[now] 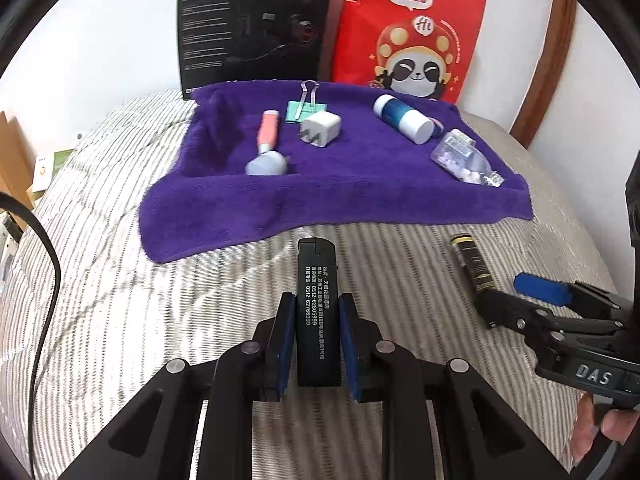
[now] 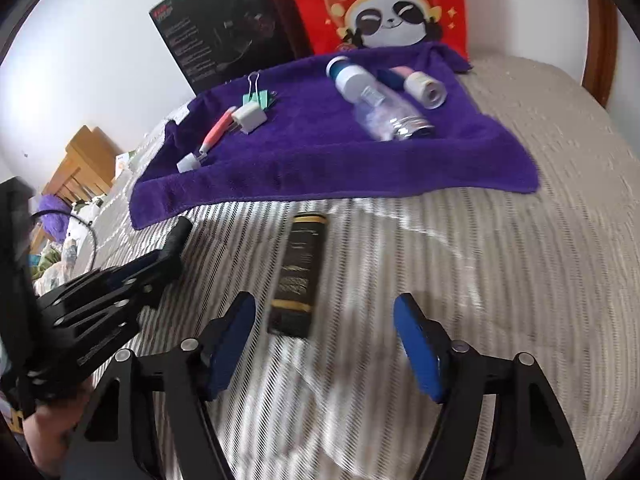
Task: Organize rigid objects
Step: 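Grasp the black tube with left tool while right tool grasps black-gold tube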
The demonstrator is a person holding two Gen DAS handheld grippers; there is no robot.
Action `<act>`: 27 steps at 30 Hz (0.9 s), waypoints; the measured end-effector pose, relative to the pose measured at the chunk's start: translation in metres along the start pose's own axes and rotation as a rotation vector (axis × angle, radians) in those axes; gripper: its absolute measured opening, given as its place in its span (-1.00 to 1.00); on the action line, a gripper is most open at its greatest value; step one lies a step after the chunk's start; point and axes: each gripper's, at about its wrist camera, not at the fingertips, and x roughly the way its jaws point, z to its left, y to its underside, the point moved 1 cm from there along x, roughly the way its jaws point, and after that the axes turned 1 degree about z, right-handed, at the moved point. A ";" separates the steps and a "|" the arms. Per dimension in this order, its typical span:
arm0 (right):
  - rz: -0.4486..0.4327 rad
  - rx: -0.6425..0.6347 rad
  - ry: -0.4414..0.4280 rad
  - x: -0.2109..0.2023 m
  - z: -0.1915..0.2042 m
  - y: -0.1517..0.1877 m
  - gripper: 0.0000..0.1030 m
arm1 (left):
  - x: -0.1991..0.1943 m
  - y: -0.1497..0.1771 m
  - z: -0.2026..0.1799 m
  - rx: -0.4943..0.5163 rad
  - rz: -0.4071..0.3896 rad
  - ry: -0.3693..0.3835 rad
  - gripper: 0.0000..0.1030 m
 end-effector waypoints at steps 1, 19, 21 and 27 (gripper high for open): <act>-0.007 -0.010 0.026 0.002 0.005 -0.001 0.38 | 0.000 0.000 0.003 -0.003 -0.003 -0.004 -0.60; -0.077 -0.118 0.231 0.015 0.040 0.001 -0.55 | 0.003 0.000 0.019 -0.031 -0.004 0.062 -0.60; -0.083 -0.129 0.220 0.015 0.038 0.001 -0.55 | 0.003 0.000 0.019 -0.024 -0.004 0.057 -0.60; -0.063 -0.118 0.145 0.010 0.029 -0.002 -0.55 | 0.001 0.000 0.022 -0.032 -0.003 0.079 -0.60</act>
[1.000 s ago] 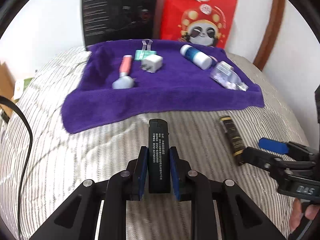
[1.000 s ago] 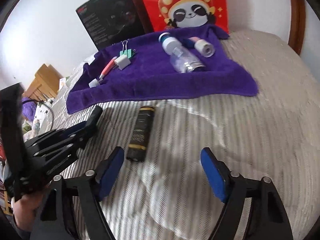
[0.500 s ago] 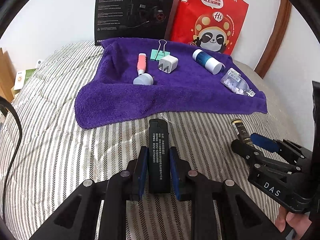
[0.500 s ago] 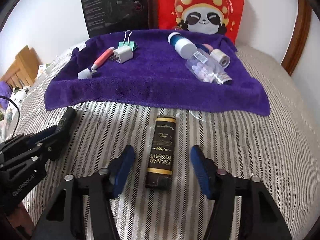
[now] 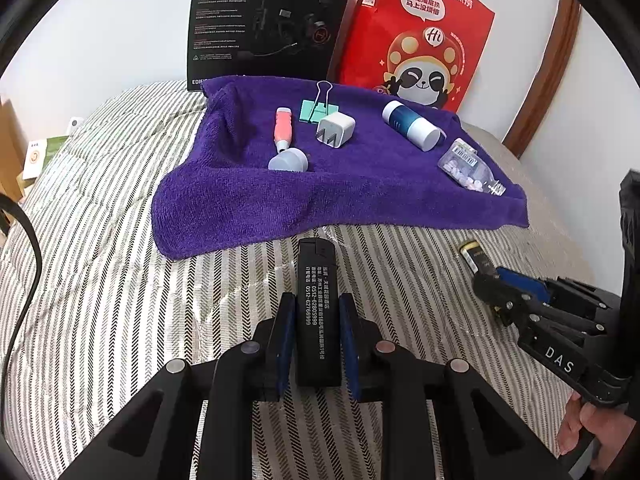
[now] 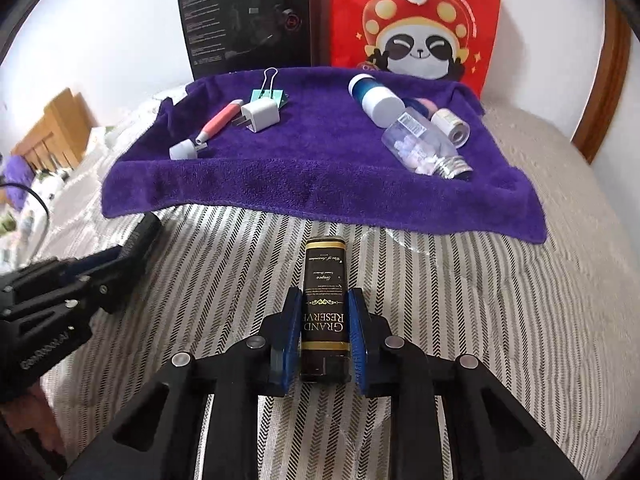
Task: Organize rigid objects
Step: 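Grasp the black tube with left tool while right tool grasps black-gold tube, then lay both tubes on the towel and open both tools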
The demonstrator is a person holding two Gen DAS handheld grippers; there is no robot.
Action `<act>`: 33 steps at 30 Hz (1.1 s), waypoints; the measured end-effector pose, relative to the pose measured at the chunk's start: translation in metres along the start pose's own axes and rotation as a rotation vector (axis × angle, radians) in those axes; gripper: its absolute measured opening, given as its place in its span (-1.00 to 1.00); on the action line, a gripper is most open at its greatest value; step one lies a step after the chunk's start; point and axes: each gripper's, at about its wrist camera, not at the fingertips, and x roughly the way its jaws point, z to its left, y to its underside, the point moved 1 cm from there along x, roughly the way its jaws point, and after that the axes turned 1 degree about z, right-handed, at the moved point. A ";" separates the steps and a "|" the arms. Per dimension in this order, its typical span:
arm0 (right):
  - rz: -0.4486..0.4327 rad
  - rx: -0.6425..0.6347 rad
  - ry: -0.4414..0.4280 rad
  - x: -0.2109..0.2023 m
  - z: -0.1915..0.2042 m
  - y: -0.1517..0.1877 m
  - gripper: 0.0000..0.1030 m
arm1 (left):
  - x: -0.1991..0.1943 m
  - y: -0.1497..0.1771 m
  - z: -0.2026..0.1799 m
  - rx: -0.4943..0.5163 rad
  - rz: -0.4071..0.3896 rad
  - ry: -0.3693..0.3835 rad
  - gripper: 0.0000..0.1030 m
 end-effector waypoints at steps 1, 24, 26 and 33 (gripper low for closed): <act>0.007 -0.003 -0.007 0.000 -0.001 0.000 -0.55 | -0.001 0.000 0.000 0.002 0.001 -0.003 -0.60; -0.039 0.011 -0.091 -0.031 -0.049 -0.017 -0.55 | -0.014 -0.040 -0.017 0.032 -0.017 0.014 -0.60; -0.052 0.009 -0.094 -0.032 -0.053 -0.024 -0.55 | -0.014 -0.051 -0.017 0.034 -0.021 0.021 -0.60; -0.079 -0.049 -0.103 -0.023 -0.050 -0.071 -0.55 | 0.005 -0.091 -0.023 0.083 0.009 0.022 -0.60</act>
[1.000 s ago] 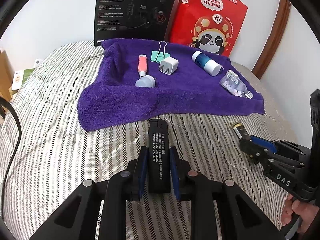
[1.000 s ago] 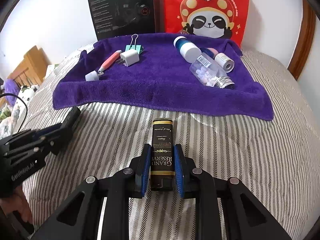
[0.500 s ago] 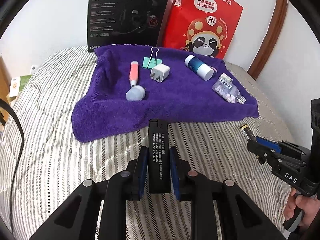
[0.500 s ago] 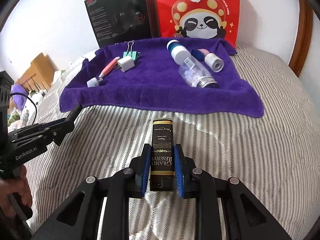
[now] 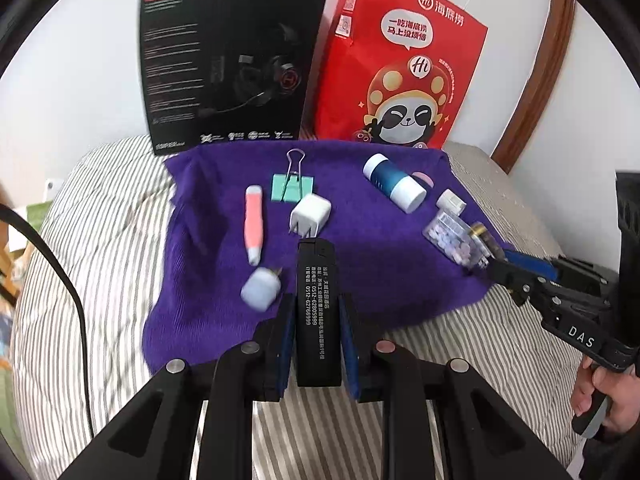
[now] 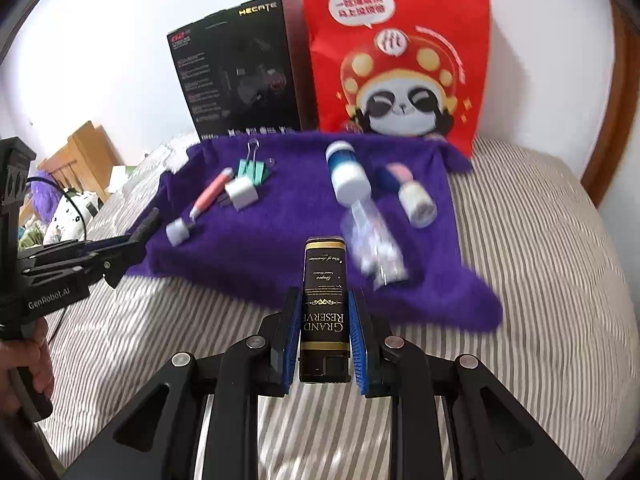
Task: Organize rigid objects
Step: 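Lay both tubes on the towel and open both tools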
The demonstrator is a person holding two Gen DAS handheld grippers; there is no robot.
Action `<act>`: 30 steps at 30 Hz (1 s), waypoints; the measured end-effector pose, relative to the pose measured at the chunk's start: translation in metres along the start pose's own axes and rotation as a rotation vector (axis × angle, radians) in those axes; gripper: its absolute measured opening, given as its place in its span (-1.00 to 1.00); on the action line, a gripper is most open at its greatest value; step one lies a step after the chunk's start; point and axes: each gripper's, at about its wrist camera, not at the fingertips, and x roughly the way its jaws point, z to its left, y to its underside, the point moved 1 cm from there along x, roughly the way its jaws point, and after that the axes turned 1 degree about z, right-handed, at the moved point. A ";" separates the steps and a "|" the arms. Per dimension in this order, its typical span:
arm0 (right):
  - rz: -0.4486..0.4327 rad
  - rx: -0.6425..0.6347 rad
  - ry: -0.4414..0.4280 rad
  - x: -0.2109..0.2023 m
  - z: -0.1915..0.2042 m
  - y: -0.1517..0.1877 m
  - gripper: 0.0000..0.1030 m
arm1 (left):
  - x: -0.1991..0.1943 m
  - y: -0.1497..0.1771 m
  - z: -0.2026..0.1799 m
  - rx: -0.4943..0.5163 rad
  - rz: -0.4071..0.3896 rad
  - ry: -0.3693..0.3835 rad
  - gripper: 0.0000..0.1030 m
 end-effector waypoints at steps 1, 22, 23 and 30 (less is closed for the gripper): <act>0.006 -0.008 -0.011 0.006 0.000 -0.008 -0.55 | 0.005 -0.005 0.000 0.006 0.010 0.008 -0.60; 0.159 -0.116 -0.091 0.101 0.012 -0.049 -0.55 | 0.081 -0.037 -0.009 0.149 0.158 0.092 -0.60; 0.166 -0.131 -0.084 0.104 0.014 -0.049 -0.55 | 0.083 -0.037 -0.009 0.157 0.164 0.091 -0.60; 0.180 -0.200 -0.071 0.110 0.018 -0.047 -0.55 | 0.089 -0.037 -0.010 0.210 0.178 0.090 -0.60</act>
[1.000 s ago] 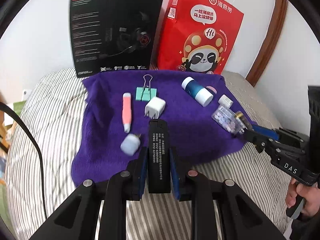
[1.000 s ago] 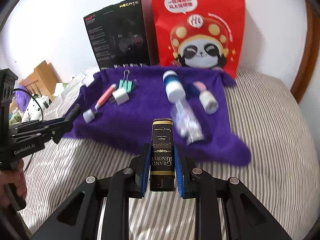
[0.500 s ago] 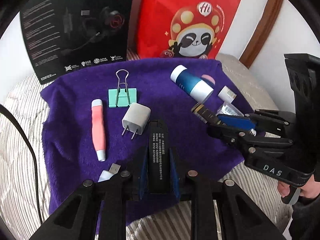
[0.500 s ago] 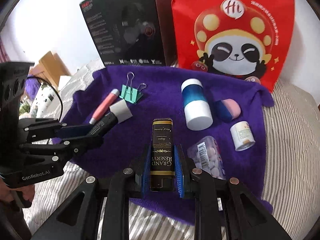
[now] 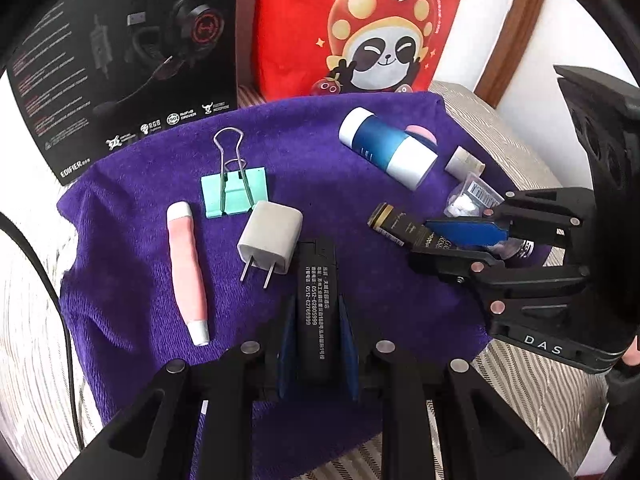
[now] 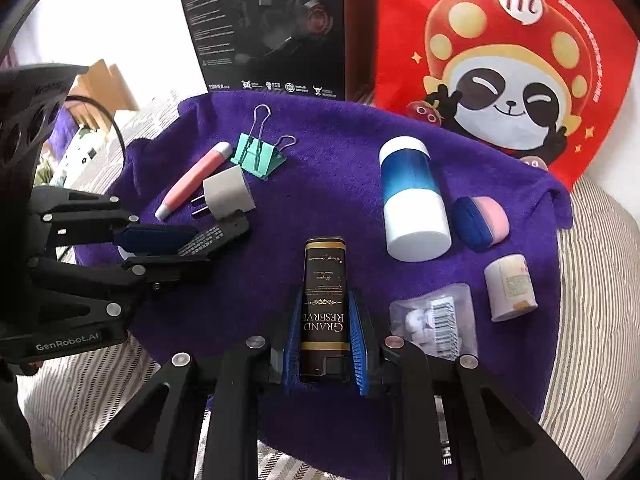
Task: Organize rigid objects
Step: 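Lay both tubes on the towel and open both tools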
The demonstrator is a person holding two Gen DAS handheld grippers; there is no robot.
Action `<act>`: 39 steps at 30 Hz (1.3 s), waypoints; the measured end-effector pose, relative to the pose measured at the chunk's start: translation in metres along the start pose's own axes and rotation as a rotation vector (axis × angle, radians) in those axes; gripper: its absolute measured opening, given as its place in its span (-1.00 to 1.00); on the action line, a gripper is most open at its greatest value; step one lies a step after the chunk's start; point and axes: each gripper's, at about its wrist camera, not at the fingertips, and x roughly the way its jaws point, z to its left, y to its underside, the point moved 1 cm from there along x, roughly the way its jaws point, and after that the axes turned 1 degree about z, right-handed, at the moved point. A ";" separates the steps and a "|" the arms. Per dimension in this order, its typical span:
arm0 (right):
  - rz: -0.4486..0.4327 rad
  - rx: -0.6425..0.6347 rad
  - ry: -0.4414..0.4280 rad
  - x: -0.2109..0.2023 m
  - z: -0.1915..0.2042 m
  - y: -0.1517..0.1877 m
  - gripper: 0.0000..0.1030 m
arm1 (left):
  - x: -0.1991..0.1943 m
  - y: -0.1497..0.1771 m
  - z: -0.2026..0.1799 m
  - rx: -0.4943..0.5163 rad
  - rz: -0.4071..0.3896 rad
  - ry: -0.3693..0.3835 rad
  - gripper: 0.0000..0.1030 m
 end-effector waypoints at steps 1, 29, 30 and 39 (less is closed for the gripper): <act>0.001 -0.006 -0.001 0.001 0.000 0.000 -0.55 | 0.000 0.000 0.000 0.006 -0.001 0.003 -0.60; 0.034 -0.015 -0.072 -0.016 -0.010 -0.001 -0.48 | 0.003 -0.002 -0.007 0.053 0.033 0.043 -0.03; 0.030 -0.013 -0.074 -0.019 -0.010 -0.001 -0.43 | 0.002 -0.001 -0.008 0.052 0.032 0.035 0.14; -0.029 0.045 -0.052 -0.052 -0.010 0.005 0.12 | -0.033 0.001 -0.010 -0.025 -0.037 0.021 0.53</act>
